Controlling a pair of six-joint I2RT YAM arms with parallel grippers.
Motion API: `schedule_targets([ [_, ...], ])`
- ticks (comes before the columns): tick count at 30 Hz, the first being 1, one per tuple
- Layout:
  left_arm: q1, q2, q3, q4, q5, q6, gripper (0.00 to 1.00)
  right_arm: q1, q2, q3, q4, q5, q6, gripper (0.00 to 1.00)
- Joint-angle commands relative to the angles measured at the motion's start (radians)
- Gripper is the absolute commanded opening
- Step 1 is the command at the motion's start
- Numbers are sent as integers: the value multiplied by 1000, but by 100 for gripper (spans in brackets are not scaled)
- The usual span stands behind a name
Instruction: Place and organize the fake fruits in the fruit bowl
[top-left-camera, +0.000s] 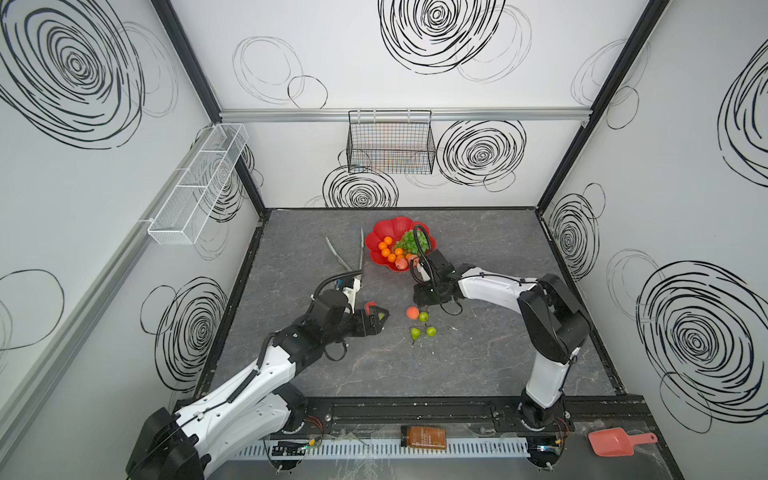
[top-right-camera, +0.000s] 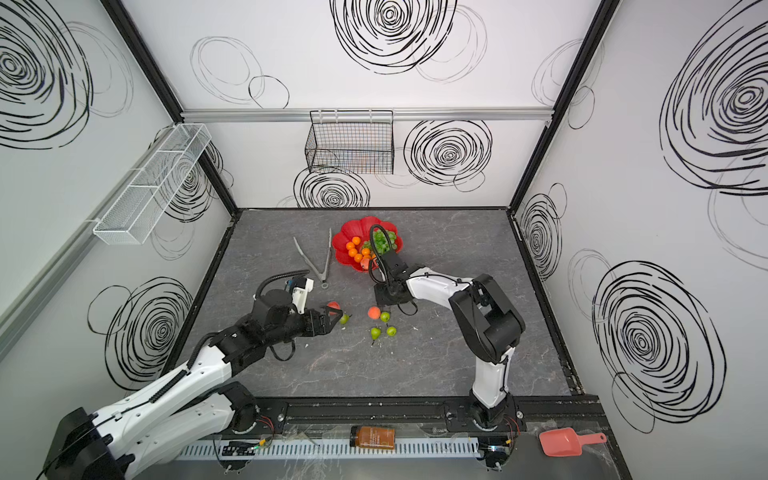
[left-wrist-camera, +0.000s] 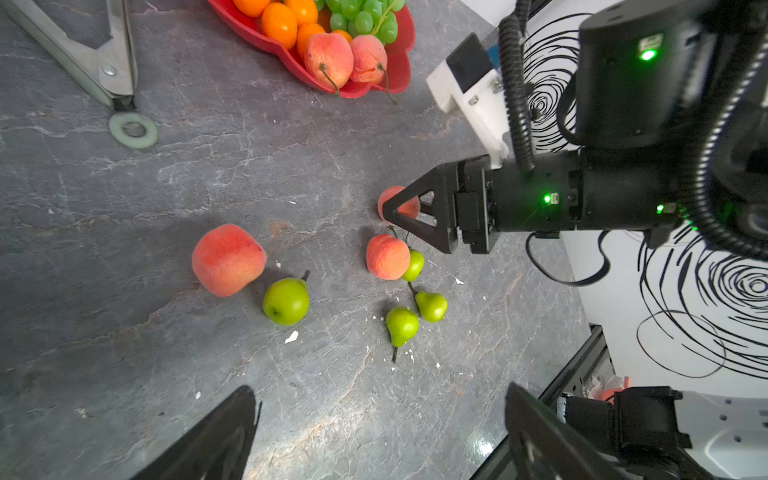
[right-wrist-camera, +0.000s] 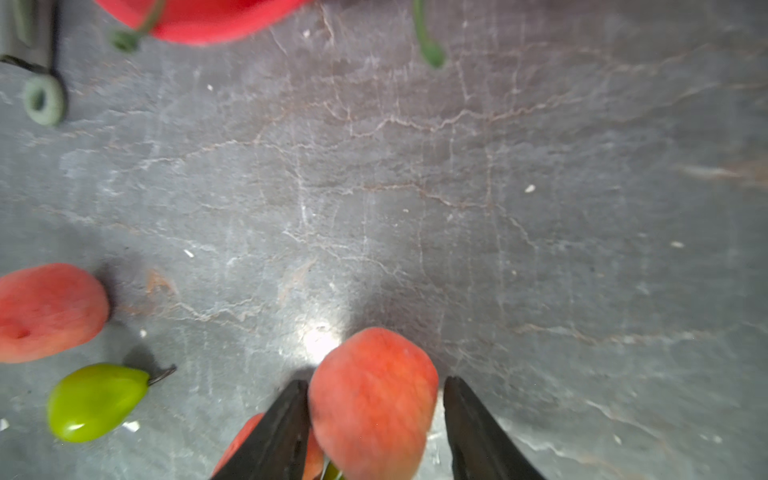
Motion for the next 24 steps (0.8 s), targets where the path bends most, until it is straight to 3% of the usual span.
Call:
schedule_targets([
  [1,25,-12,22,31,12,14,96,-5,-74,0,-21,27,9,56],
  [11,124,6,71,24,69,54,96,-20,-136,69,-81,41,-3,56],
  [24,261,176,208,44,158,136,96,-66,-52,251,-140,30,-49,55],
])
